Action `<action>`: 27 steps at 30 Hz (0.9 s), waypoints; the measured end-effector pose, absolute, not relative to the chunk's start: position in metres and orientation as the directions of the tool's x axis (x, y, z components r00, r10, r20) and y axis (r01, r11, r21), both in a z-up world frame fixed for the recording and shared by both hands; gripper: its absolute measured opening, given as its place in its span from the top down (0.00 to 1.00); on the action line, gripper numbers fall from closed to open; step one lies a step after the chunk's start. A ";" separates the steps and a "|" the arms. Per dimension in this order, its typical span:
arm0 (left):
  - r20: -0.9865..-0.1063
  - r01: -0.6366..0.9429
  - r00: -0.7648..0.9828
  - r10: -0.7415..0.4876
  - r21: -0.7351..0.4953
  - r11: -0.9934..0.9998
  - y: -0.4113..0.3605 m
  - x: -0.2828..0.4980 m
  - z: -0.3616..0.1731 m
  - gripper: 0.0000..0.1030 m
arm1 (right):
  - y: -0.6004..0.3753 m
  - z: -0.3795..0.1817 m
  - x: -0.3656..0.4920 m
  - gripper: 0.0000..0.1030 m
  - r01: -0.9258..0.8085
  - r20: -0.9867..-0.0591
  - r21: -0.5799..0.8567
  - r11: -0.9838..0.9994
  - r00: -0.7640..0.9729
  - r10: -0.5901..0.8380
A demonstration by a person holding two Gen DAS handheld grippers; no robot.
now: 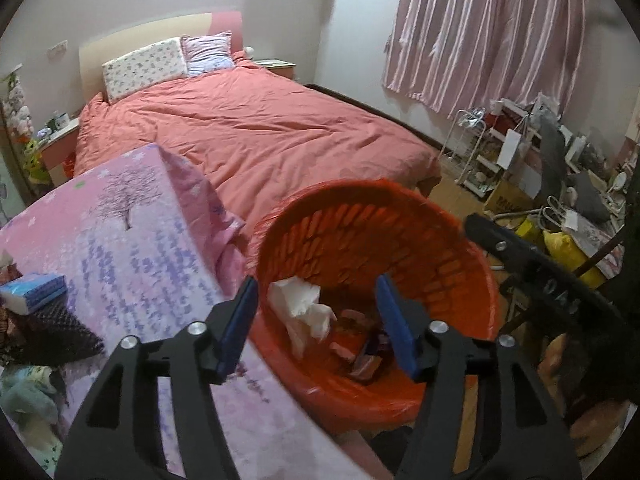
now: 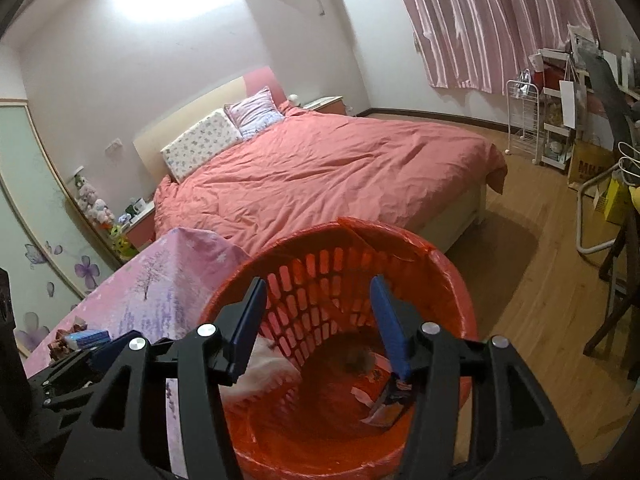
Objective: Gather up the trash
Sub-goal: 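Drop the tissue and hair clip into the orange basket, opening both tools, then return both tools to the bed pile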
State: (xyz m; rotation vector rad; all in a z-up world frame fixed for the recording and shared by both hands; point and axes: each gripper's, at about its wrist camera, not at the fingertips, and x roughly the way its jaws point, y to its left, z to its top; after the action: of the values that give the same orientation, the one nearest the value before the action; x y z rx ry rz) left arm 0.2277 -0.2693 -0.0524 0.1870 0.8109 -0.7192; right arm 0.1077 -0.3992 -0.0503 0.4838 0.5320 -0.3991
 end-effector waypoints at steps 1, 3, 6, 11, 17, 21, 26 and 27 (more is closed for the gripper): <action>-0.720 0.647 0.475 -0.506 -0.104 0.755 -0.265 0.228 -0.053 0.38 | -0.397 -0.051 0.107 0.47 0.481 -0.569 0.326 0.814 0.787 -0.238; -0.722 0.640 0.484 -0.495 -0.094 0.763 -0.256 0.229 -0.053 0.38 | -0.391 -0.051 0.105 0.47 0.483 -0.574 0.315 0.817 0.782 -0.241; -0.725 0.619 0.505 -0.469 -0.075 0.782 -0.241 0.225 -0.053 0.36 | -0.386 -0.047 0.107 0.47 0.476 -0.579 0.295 0.828 0.779 -0.242; -0.724 0.564 0.548 -0.419 -0.050 0.824 -0.197 0.216 -0.050 0.34 | -0.370 -0.038 0.109 0.43 0.454 -0.572 0.258 0.853 0.783 -0.244; -0.717 0.459 0.611 -0.336 -0.026 0.888 -0.126 0.209 -0.044 0.30 | -0.338 -0.038 0.116 0.43 0.400 -0.586 0.233 0.887 0.786 -0.200; -0.718 0.354 0.649 -0.250 -0.007 0.935 -0.069 0.208 -0.045 0.29 | -0.309 -0.041 0.122 0.43 0.348 -0.603 0.214 0.913 0.782 -0.157; -0.737 0.221 0.654 -0.168 -0.026 0.975 -0.006 0.215 -0.051 0.29 | -0.278 -0.044 0.128 0.43 0.284 -0.618 0.189 0.940 0.778 -0.112; -0.741 0.201 0.652 -0.157 -0.031 0.979 0.003 0.216 -0.052 0.29 | -0.270 -0.045 0.129 0.43 0.270 -0.621 0.183 0.946 0.777 -0.101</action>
State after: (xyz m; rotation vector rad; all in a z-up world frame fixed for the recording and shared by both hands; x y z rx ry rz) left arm 0.2155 0.0034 -0.0520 0.0558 0.8358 -0.2034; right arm 0.1294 -0.2696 -0.0446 0.2696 0.6521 -0.2033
